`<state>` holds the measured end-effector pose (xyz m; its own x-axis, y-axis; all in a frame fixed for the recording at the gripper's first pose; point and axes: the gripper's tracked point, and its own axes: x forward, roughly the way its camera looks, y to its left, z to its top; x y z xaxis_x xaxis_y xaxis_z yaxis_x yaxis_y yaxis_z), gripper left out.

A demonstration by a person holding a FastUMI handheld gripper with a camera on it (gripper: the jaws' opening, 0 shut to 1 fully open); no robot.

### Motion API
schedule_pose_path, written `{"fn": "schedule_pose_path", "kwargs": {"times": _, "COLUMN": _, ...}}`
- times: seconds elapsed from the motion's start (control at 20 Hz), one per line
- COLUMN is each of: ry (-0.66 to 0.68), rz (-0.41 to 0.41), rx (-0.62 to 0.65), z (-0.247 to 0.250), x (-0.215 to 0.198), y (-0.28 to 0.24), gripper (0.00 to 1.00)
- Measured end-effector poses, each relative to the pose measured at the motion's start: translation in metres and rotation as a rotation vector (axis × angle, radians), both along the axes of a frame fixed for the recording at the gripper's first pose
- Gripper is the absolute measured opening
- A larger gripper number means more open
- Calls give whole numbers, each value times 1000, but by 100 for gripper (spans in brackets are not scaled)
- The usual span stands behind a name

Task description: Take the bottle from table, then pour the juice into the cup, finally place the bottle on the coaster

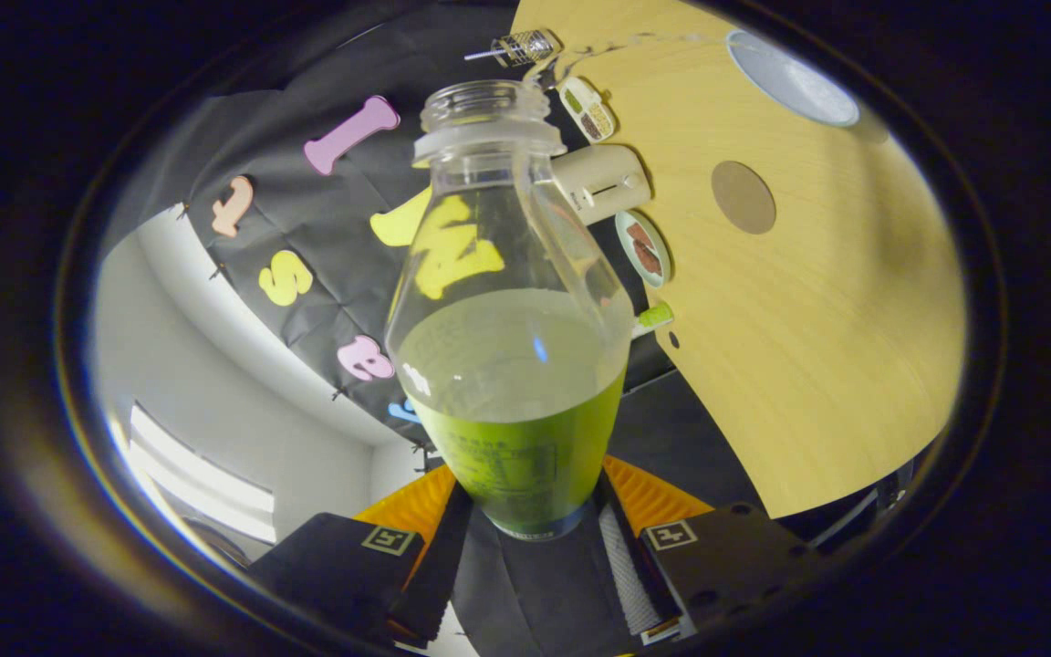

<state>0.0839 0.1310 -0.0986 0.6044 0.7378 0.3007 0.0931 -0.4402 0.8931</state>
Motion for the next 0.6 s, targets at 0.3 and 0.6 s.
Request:
{"fn": "schedule_pose_path", "kwargs": {"times": 0.3, "ry": 13, "rz": -6, "rx": 20, "z": 5, "x": 0, "y": -2, "gripper": 76}}
{"fn": "schedule_pose_path", "kwargs": {"times": 0.6, "ry": 27, "rz": -12, "rx": 29, "z": 9, "x": 1, "y": -4, "gripper": 76}}
